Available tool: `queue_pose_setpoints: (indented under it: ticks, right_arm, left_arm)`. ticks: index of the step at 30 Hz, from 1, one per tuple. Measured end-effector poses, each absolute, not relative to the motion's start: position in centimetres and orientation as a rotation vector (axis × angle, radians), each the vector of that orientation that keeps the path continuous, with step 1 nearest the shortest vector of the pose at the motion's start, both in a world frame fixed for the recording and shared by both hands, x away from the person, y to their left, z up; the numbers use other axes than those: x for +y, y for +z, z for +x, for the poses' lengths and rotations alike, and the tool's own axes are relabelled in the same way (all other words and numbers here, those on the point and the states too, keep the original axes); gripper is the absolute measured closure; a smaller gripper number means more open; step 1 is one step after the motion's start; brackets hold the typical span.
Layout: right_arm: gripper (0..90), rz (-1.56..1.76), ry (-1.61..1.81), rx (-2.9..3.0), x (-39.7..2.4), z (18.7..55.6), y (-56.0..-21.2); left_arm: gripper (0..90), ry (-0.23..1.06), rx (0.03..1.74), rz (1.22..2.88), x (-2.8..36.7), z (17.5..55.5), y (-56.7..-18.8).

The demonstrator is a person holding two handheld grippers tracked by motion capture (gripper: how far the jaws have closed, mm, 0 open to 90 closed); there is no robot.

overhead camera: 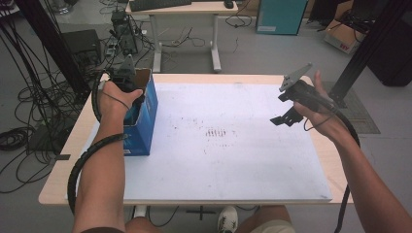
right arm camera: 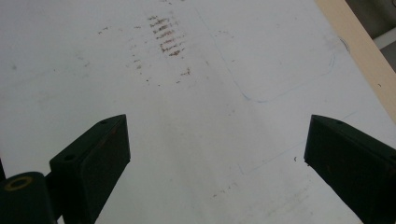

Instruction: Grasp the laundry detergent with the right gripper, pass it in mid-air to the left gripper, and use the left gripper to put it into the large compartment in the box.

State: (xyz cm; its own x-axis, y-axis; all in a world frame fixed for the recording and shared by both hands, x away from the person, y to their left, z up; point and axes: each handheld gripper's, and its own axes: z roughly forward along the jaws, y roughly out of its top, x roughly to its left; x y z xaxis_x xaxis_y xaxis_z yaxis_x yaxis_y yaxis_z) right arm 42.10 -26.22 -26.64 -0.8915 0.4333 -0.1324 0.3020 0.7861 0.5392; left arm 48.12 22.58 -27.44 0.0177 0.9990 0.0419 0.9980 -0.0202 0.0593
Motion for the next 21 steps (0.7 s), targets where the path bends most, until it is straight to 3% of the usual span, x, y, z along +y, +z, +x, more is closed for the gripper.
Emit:
queue_pose_setpoints:
  ticks: [21]
  right_arm:
    - [6.8,0.575,0.768,2.726,-26.00,42.08,-26.57]
  left_arm:
    - [35.8,0.112,2.188,2.229,22.64,48.05,-27.43]
